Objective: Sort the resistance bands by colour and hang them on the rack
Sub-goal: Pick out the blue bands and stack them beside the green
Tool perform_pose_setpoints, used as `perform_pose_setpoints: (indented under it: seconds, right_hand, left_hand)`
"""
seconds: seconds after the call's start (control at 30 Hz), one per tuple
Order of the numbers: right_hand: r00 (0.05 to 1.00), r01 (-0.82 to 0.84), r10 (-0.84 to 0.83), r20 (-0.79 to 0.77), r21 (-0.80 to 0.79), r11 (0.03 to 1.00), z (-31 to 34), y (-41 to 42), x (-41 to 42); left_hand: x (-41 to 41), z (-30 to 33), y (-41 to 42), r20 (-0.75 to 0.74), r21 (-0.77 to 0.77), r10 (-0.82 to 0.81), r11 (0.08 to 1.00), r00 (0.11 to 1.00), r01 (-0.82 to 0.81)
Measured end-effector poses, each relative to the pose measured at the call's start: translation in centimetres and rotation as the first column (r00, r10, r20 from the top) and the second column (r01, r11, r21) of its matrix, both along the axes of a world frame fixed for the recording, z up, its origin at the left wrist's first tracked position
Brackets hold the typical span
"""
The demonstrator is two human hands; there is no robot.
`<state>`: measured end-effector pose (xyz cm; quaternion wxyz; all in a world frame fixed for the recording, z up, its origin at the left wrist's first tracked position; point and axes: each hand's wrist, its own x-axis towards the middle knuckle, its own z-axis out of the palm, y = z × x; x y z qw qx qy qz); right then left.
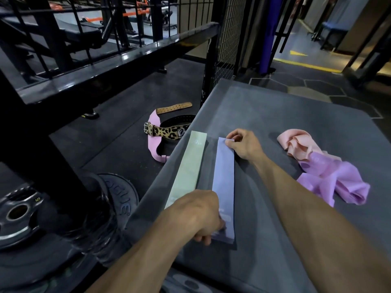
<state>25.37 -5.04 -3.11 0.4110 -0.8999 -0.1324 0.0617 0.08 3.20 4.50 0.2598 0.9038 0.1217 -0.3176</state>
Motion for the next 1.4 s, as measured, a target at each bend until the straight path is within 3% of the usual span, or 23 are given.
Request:
perform_pose_setpoints:
  seconds: [0.17,0.33,0.57,0.7,0.93,1.13,1.4]
  right_hand:
    - [0.998,-0.019,0.023,0.054,-0.063,0.998,0.7,0.1,-0.8]
    - [0.997,-0.052,0.056,0.061,-0.071,0.996,0.7,-0.1,-0.8]
    - [0.994,-0.097,0.098,0.038,-0.037,0.995,1.1,-0.4,-0.7]
    - [0.984,-0.116,0.121,0.134,-0.045,0.992,1.1,-0.6,-0.9]
    - [0.922,-0.185,0.247,0.299,-0.222,0.957,1.7,-0.7,-1.7]
    - [0.924,-0.120,0.231,0.304,-0.342,0.932,2.1,0.2,-1.9]
    - [0.941,-0.029,0.247,0.233,-0.670,0.742,3.2,3.0,-2.5]
  left_hand:
    - [0.3,-0.1,0.5,0.087,0.045,0.013,0.999,0.996,-0.017]
    - [0.2,0.2,-0.6,0.230,0.269,-0.005,0.961,0.973,-0.058]
    - [0.1,0.1,-2.5,0.188,0.403,-0.117,0.915,0.975,0.032]
    - [0.1,0.0,-3.0,0.149,0.411,-0.133,0.910,0.980,0.061]
    - [0.1,-0.1,-3.2,0.138,0.417,-0.144,0.906,0.980,0.074]
    - [0.2,-0.3,-3.4,0.152,0.418,-0.150,0.906,0.977,0.074]
    - [0.8,-0.6,-3.2,0.109,0.406,-0.147,0.909,0.983,0.091]
